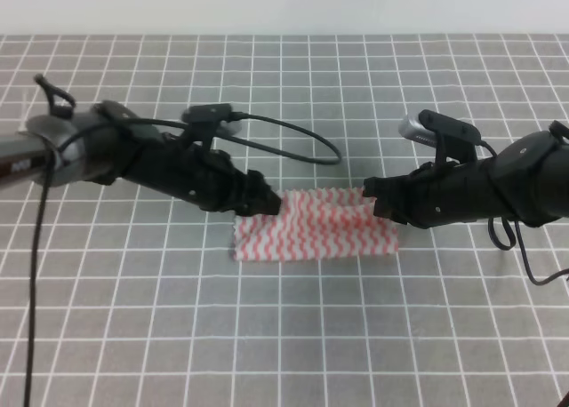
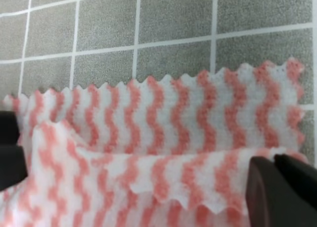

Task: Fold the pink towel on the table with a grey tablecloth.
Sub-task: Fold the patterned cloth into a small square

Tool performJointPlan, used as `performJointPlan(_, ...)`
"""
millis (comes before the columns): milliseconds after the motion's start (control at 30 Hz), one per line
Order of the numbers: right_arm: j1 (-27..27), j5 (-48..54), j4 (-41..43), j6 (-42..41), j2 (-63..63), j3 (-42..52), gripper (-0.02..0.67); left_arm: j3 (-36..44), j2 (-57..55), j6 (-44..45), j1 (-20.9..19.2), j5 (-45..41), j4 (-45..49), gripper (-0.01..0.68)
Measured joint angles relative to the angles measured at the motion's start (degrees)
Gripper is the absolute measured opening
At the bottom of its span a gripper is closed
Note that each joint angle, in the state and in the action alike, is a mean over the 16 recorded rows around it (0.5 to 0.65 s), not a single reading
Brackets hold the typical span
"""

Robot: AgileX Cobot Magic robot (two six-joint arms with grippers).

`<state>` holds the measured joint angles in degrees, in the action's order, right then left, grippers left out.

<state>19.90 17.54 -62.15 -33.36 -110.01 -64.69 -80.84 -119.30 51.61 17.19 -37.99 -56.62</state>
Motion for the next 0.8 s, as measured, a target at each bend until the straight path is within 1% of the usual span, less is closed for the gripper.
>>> performJointPlan(400, 0.0, 0.1, 0.0, 0.0, 0.1, 0.0, -0.014, -0.2, -0.5, 2.5, 2.5, 2.9, 0.2, 0.377)
performJointPlan(800, 0.0, 0.3, -0.2, -0.1, 0.2, 0.1, -0.014, -0.4, -0.5, 3.8, 2.5, 3.3, 1.9, 0.308)
